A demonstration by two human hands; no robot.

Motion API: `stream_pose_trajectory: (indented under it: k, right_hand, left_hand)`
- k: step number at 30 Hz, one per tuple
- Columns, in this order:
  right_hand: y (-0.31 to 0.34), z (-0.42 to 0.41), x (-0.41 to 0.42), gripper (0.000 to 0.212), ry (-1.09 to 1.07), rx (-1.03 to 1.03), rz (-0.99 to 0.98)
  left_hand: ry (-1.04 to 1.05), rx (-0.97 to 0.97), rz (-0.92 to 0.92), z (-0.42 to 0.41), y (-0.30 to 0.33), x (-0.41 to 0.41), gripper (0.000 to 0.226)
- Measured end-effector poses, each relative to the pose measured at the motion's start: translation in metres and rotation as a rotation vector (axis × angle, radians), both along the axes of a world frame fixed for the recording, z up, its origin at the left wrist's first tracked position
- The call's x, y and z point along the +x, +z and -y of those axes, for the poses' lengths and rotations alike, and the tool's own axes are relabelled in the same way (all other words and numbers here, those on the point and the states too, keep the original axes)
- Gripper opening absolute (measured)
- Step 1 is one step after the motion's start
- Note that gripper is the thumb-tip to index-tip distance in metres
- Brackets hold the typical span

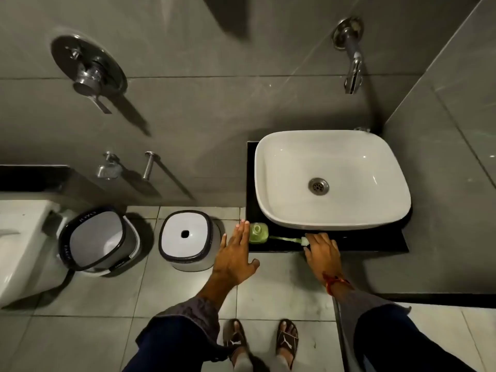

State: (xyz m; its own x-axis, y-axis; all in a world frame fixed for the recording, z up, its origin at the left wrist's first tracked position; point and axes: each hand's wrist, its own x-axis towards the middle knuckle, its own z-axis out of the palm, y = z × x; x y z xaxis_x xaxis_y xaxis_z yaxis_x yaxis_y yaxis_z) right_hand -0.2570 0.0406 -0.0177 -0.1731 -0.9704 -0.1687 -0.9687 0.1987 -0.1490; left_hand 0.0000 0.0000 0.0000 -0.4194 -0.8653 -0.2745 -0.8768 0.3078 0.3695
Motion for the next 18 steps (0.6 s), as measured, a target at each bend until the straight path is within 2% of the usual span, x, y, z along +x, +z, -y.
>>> stream_pose_trajectory:
  k: [5,11,18]
  right_hand:
    - [-0.011,0.003,-0.002,0.032,-0.038,-0.025,0.015]
    - [-0.026,0.006,0.000,0.020,0.012,-0.196,0.130]
    - [0.003,-0.019,-0.003,0.023,-0.095,-0.446,0.500]
  left_hand:
    - [0.016,0.029,-0.008,-0.004,-0.013,-0.004,0.107]
    - [0.044,0.045,-0.030,0.007,-0.031,-0.001,0.107]
    - [0.002,0.089,-0.014,-0.001,-0.042,-0.014,0.106]
